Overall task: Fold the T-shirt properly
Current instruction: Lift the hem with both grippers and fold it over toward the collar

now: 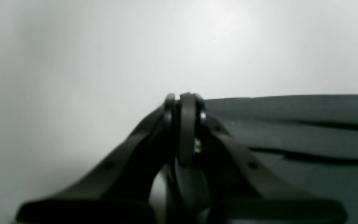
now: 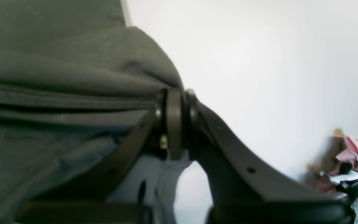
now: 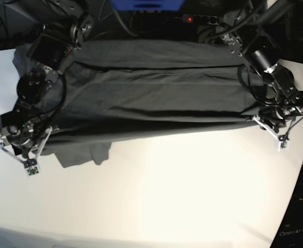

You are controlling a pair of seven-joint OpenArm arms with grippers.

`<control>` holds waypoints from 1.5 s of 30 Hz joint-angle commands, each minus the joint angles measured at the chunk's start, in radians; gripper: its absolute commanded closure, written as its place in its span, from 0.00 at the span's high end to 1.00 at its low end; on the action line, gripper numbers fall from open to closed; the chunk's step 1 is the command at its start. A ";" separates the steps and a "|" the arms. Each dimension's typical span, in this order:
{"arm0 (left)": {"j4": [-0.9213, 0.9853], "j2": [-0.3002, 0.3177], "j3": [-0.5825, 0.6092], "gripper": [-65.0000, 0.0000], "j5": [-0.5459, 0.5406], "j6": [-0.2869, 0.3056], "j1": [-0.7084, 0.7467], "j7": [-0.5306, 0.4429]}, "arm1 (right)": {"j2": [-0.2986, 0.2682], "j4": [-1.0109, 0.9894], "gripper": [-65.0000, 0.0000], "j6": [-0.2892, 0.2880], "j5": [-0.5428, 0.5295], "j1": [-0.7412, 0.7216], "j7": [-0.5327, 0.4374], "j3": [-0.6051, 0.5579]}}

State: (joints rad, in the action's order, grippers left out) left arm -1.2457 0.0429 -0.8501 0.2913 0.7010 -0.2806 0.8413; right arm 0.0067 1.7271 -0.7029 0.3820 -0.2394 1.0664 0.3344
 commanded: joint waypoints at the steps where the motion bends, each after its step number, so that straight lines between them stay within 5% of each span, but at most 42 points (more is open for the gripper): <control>1: -0.018 0.002 0.002 0.03 -0.008 -0.003 -0.021 -0.009 | -0.020 0.032 0.00 0.005 0.007 -0.005 -0.002 0.001; 5: -0.018 -0.011 -0.001 0.03 0.000 -0.003 -0.021 -0.003 | -0.021 0.093 0.00 0.005 0.007 0.038 -0.005 -0.002; 20: -0.274 -0.031 -0.001 0.03 -0.008 -0.003 0.031 0.289 | -0.020 0.156 0.00 0.005 0.007 0.133 -0.012 -0.002; 41: -0.303 -0.027 0.002 0.03 -0.011 -0.003 0.063 0.425 | -0.035 0.204 0.00 0.005 0.015 0.248 -0.004 -0.002; 45: -0.305 -0.021 0.004 0.03 -0.082 -0.003 0.062 0.476 | -0.043 0.204 0.00 0.005 0.015 0.269 -0.004 -0.002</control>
State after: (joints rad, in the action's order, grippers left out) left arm -1.5307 0.0048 -0.8482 0.2012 0.6987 -0.2020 1.3098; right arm -0.0227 1.9106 -0.7059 0.3794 0.0372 1.0622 0.3294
